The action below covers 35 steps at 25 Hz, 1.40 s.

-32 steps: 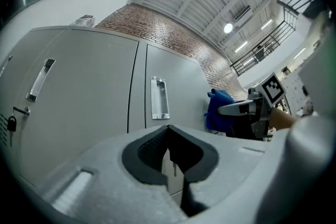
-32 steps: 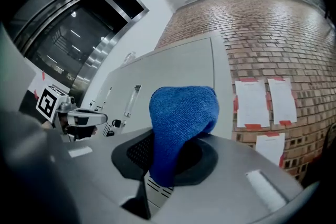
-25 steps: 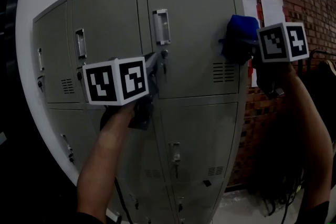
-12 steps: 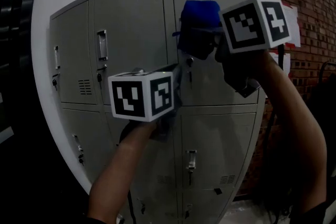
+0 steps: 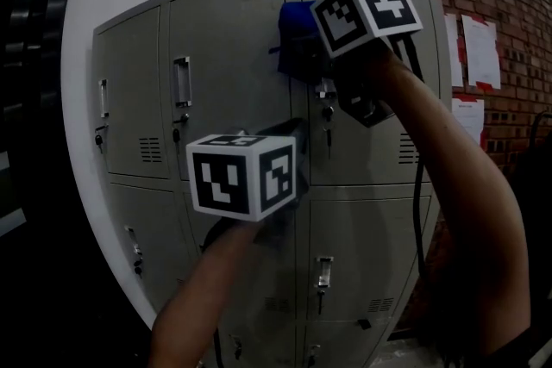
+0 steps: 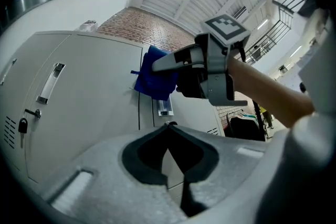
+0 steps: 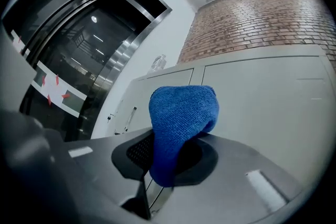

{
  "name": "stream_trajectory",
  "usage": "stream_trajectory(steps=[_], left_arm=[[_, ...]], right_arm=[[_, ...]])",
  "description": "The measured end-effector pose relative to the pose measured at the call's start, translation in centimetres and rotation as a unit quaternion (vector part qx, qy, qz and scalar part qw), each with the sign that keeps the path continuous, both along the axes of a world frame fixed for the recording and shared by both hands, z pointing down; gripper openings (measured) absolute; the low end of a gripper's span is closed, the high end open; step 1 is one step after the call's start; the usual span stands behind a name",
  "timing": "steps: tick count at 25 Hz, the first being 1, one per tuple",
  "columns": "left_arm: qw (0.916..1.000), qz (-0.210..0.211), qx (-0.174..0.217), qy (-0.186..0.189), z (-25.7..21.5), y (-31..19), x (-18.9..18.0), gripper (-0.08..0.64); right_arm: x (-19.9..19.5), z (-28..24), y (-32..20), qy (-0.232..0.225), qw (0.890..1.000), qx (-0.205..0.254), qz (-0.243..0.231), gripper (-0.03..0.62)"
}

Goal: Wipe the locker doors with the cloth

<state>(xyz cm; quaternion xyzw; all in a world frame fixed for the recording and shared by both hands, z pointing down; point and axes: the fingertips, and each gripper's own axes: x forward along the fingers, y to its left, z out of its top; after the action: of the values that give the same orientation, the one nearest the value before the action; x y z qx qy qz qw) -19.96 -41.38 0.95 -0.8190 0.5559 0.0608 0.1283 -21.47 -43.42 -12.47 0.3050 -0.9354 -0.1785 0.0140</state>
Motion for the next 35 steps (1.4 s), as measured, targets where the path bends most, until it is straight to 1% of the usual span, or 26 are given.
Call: stream_trajectory(steps=[4,8,16,18,21,27,30,35], left_arm=[[1.0000,0.001,0.001,-0.002,-0.1,-0.4,0.2,0.005],[1.0000,0.005,0.001,0.002,-0.2,-0.6,0.7,0.003],[0.9998,0.017,0.004,0.000,-0.5,-1.1,2.1,0.003],[0.9998,0.017,0.005,-0.002,-0.5,-1.1,2.1,0.005],[0.9998,0.019,0.009,-0.001,-1.0,-1.0,2.2,0.003],[0.9997,0.023,0.008,0.000,-0.9,-1.1,2.2,0.005],[0.9997,0.024,0.006,0.002,-0.7,-1.3,2.0,0.004],[0.9996,0.029,0.002,0.004,-0.4,-1.6,1.7,0.005]], right_arm=[[1.3,-0.8,-0.7,-0.005,1.000,0.001,0.015,0.067],[3.6,-1.2,-1.2,-0.013,1.000,0.000,0.025,0.067],[11.0,-1.8,-2.7,-0.032,0.997,-0.002,0.072,0.067],[13.0,-1.7,-3.2,-0.031,0.995,-0.004,0.090,0.067],[16.1,-2.1,-3.7,-0.042,0.993,-0.007,0.112,0.067],[20.7,-1.8,-5.2,-0.058,0.987,-0.024,0.145,0.067],[22.1,-1.6,-5.5,-0.067,0.986,-0.032,0.151,0.067],[22.8,-1.5,-5.7,-0.063,0.984,-0.031,0.164,0.067]])
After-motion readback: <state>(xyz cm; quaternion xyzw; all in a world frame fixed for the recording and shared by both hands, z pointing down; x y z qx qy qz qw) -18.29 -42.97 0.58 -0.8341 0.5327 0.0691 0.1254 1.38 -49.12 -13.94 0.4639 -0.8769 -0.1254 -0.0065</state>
